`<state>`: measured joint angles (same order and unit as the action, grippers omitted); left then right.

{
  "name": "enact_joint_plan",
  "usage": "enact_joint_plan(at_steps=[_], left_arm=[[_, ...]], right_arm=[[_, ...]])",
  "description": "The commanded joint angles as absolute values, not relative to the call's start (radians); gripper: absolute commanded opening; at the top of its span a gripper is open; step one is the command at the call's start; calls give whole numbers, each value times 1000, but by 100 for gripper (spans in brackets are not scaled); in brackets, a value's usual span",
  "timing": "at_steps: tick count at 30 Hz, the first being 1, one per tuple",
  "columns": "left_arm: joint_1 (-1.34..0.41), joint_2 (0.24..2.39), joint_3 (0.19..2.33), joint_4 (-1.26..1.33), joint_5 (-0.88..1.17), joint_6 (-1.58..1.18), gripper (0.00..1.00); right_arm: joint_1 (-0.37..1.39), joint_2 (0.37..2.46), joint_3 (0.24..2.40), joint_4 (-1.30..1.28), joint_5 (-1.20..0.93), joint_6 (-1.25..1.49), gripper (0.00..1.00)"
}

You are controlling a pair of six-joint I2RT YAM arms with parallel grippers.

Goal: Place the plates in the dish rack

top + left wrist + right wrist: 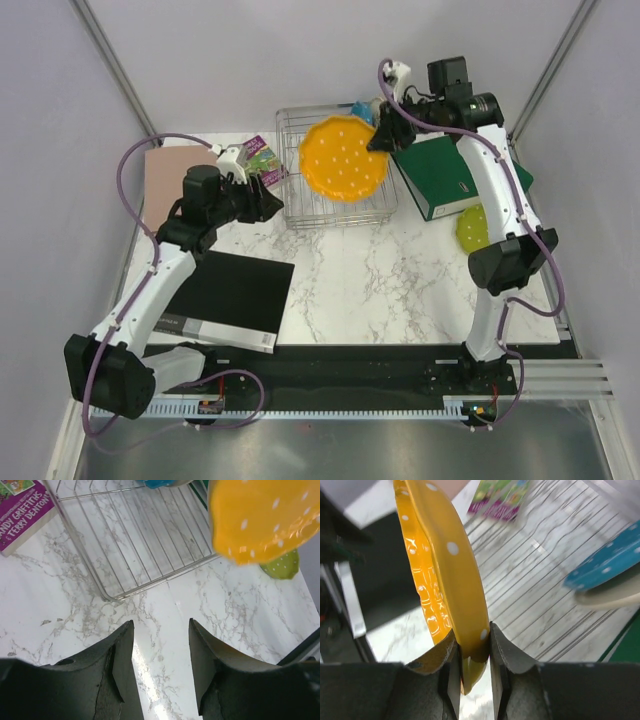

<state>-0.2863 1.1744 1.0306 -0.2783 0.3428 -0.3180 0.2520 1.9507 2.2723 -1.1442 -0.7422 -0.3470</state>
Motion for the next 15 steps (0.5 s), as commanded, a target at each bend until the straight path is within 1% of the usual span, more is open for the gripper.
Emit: enact_joint_plan(at_steps=[1, 2, 4, 5, 6, 8, 9, 11, 12, 13, 15], left_arm=[[-273, 1140, 991, -230, 284, -287, 55], [-270, 1125, 976, -223, 288, -291, 55], [-265, 1115, 960, -215, 293, -298, 55], [-261, 1114, 951, -215, 296, -299, 55], [-259, 1112, 950, -213, 299, -301, 54], [-249, 1112, 950, -209, 301, -304, 54], [-245, 1117, 951, -206, 304, -305, 54], [-235, 1121, 951, -201, 307, -307, 54], [-232, 1120, 951, -193, 307, -307, 54], [-227, 1120, 950, -190, 307, -311, 54], [-215, 1118, 945, -187, 314, -322, 54]], right_arm=[[268, 1974, 2376, -603, -614, 125, 0], [278, 1961, 2302, -507, -548, 180, 0], [334, 1937, 2254, -325, -305, 170, 0], [359, 1939, 2234, -283, -222, 138, 0], [412, 1944, 2226, -247, -22, 123, 0], [480, 1953, 2192, -123, 229, 68, 0], [555, 1980, 2188, -85, 494, 22, 0], [622, 2012, 2151, 119, 740, -79, 0], [658, 2041, 2132, 200, 800, -195, 0], [666, 2054, 2116, 322, 866, -234, 0], [670, 2115, 2160, 325, 890, -247, 0]])
